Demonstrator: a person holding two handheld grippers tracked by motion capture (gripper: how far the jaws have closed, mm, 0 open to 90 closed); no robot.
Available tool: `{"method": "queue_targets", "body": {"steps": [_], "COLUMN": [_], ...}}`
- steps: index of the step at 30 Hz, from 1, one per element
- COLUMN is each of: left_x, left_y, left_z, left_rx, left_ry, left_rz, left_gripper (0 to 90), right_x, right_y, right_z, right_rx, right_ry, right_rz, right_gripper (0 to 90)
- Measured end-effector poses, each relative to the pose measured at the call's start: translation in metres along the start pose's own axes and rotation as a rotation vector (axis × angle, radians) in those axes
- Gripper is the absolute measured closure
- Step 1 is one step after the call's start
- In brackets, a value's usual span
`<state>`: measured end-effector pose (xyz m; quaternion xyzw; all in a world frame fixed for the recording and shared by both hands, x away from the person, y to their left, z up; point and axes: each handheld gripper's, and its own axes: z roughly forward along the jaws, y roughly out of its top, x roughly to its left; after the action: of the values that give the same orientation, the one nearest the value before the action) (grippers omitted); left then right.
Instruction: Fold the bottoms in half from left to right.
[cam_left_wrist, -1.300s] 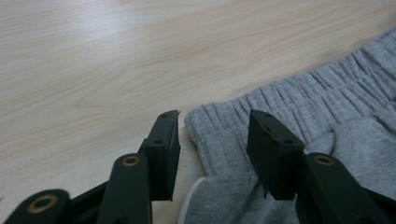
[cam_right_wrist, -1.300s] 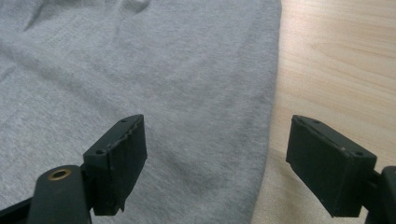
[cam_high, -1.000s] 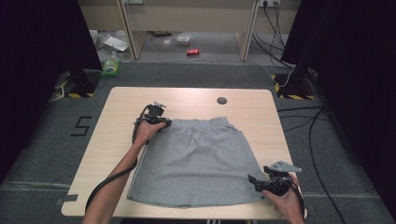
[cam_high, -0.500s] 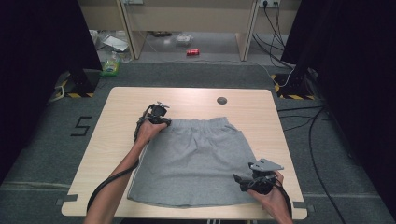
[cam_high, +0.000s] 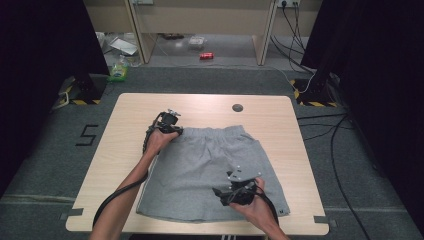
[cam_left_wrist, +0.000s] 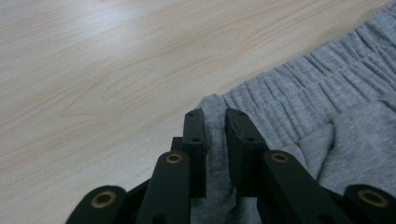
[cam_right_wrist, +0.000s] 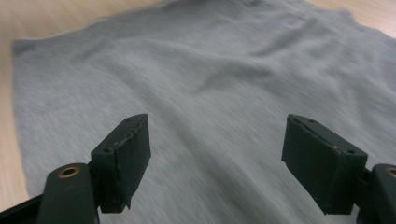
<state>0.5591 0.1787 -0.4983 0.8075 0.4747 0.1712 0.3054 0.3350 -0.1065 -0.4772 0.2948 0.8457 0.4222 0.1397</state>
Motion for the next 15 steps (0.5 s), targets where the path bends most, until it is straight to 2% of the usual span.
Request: {"method": "queue_targets", "body": {"steps": [2, 7, 15], "left_x": [0.0, 0.001, 0.001], "left_y": [0.0, 0.0, 0.001], "left_z": [0.0, 0.0, 0.0], "left_rx": [-0.001, 0.002, 0.008], "left_ry": [-0.002, -0.007, -0.006], "left_rz": [-0.001, -0.004, -0.005], "left_gripper": [78.2, 78.2, 78.1], "right_x": [0.004, 0.028, 0.046], "right_y": [0.004, 0.021, 0.032], "right_z": [0.005, 0.029, 0.047], "right_rx": [0.001, 0.006, 0.003], "right_ry": [0.013, 0.077, 0.119], "right_rz": [-0.011, -0.058, -0.065], "right_gripper": [24.4, 25.0, 25.8]}}
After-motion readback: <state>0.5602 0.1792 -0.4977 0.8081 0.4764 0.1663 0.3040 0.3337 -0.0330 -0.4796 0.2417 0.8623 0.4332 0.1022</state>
